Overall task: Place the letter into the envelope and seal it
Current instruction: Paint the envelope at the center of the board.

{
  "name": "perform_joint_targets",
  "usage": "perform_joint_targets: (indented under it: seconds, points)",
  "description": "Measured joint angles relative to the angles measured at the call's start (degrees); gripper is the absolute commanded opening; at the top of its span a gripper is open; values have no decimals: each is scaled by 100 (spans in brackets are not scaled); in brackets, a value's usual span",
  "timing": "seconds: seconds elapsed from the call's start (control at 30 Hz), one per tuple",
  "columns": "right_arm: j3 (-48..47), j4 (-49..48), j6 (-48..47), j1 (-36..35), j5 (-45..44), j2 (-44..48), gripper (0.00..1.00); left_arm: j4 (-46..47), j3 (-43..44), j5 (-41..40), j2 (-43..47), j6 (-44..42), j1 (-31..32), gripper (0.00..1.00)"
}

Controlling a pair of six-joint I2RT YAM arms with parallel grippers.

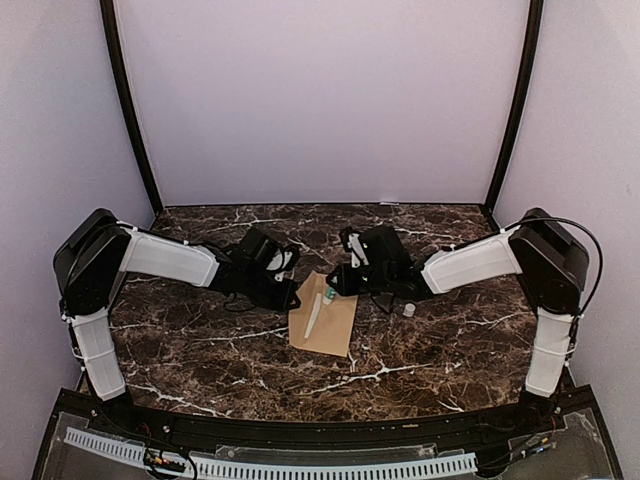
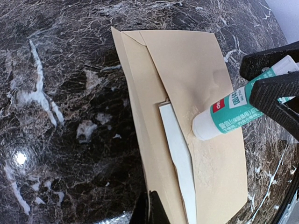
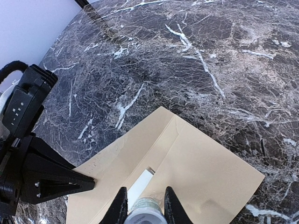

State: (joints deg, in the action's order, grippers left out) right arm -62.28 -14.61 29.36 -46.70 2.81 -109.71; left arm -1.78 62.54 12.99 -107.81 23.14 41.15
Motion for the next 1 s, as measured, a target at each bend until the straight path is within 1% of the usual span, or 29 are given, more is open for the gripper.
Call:
perform_joint_targets:
  seconds: [0.5,1.0]
  points:
    - [11,-63,-33,-7,-87,-131,0,-2,0,-13,0,13,0,0]
    - [26,-33,-59,-236,-179,-118,0,-9,0,-22,0,48,0,0]
